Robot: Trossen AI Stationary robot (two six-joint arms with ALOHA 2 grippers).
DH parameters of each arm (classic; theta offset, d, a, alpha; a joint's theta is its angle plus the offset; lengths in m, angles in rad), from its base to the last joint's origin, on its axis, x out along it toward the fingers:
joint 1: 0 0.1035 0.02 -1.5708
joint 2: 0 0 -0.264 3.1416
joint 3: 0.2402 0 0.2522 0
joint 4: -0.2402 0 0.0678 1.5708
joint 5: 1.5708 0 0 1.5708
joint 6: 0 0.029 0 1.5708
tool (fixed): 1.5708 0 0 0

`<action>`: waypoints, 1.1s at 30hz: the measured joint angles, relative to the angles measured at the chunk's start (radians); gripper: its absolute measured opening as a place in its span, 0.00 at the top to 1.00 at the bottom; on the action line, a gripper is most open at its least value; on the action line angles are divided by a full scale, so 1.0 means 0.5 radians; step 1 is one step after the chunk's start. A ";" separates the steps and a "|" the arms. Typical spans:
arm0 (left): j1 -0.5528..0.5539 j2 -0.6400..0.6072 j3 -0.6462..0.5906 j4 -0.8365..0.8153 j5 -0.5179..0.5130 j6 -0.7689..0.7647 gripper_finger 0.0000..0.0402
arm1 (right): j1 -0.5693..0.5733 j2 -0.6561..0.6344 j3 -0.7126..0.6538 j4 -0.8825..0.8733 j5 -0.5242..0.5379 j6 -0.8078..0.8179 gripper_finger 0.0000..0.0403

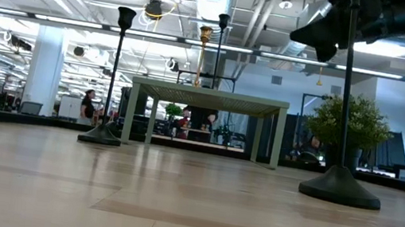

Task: Pick & Place candle stick holders
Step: Put the gold candle holder on the shelf

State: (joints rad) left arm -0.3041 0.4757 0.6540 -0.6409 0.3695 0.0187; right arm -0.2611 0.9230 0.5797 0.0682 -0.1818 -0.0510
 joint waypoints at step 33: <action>-0.391 0.003 -0.981 0.983 -0.203 -0.218 0.99 | 0.316 0.079 0.002 0.210 -0.002 0.103 1.00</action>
State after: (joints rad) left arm -0.4994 0.4770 0.1634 -0.1492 0.2677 -0.0904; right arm -0.1032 0.9627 0.5804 0.1730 -0.1825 0.0006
